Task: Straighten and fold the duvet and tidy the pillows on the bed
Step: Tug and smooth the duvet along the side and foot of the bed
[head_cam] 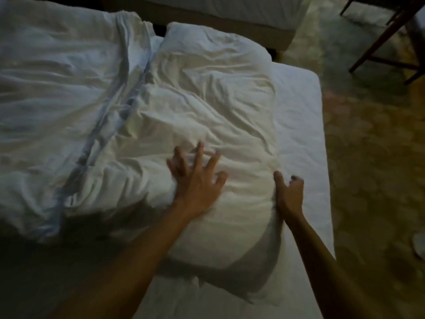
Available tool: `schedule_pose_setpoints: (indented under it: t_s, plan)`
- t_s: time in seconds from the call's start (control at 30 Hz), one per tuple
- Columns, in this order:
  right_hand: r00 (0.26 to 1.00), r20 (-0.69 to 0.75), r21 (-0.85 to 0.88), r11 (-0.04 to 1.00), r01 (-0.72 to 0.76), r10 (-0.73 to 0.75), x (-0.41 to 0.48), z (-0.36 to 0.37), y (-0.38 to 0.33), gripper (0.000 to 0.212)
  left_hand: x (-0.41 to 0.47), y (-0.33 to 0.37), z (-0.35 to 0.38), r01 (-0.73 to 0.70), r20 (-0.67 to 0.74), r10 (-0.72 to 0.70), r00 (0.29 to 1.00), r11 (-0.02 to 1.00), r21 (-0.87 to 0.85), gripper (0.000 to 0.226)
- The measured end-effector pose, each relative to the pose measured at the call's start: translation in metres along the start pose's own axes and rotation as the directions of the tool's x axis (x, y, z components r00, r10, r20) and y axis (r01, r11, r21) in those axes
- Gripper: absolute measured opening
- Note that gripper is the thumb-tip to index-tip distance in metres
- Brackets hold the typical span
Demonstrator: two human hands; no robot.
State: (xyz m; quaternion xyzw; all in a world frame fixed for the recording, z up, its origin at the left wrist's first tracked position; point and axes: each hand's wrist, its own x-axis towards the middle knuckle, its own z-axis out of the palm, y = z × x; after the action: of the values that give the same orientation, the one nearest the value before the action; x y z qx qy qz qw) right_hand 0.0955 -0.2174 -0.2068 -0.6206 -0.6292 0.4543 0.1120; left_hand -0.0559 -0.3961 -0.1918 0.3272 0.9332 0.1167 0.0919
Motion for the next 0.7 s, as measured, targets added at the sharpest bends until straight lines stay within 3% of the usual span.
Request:
schedule_pose_setpoints:
  t_s: [0.07, 0.13, 0.27, 0.33, 0.4, 0.47, 0.53, 0.63, 0.7]
  plan:
    - [0.968, 0.167, 0.052, 0.979, -0.199, 0.188, 0.011, 0.001, 0.019, 0.109, -0.008, -0.01, 0.016, 0.058, 0.03, -0.057, 0.998, 0.998, -0.039, 0.067]
    - [0.929, 0.303, 0.041, 0.971, -0.234, 0.211, 0.013, 0.009, 0.02, 0.106, -0.016, -0.018, 0.027, 0.089, 0.073, -0.085, 0.994, 0.995, -0.051, 0.071]
    - [0.932, 0.362, 0.071, 0.997, -0.029, 0.001, 0.0, 0.024, -0.006, 0.052, -0.014, -0.027, 0.025, 0.169, 0.159, -0.147, 0.976, 0.977, -0.129, 0.072]
    - [0.946, 0.307, 0.16, 0.986, 0.052, -0.099, -0.014, 0.027, -0.024, 0.038, -0.006, -0.032, 0.013, 0.222, 0.229, -0.168, 0.959, 0.947, -0.233, 0.067]
    - [0.951, 0.25, 0.178, 0.974, 0.138, -0.181, -0.034, 0.029, -0.049, 0.038, -0.002, -0.043, -0.002, 0.23, 0.252, -0.142, 0.957, 0.901, -0.368, 0.064]
    - [0.948, 0.232, 0.19, 0.966, 0.176, -0.218, -0.044, 0.029, -0.067, 0.039, 0.001, -0.042, -0.021, 0.245, 0.262, -0.099, 0.96, 0.751, -0.613, 0.069]
    - [0.93, 0.228, 0.203, 0.949, 0.243, -0.287, -0.061, 0.034, -0.101, 0.037, -0.001, -0.048, -0.054, 0.28, 0.278, -0.08, 0.957, 0.509, -0.814, 0.061]
    - [0.867, 0.25, 0.21, 0.898, 0.386, -0.431, -0.096, 0.051, -0.166, 0.032, -0.004, -0.074, -0.109, 0.344, 0.333, -0.088, 0.939, 0.223, -0.912, 0.048]
    - [0.809, 0.276, 0.231, 0.853, 0.467, -0.518, -0.125, 0.063, -0.209, 0.035, -0.006, -0.105, -0.138, 0.34, 0.323, -0.133, 0.937, 0.138, -0.93, 0.046]
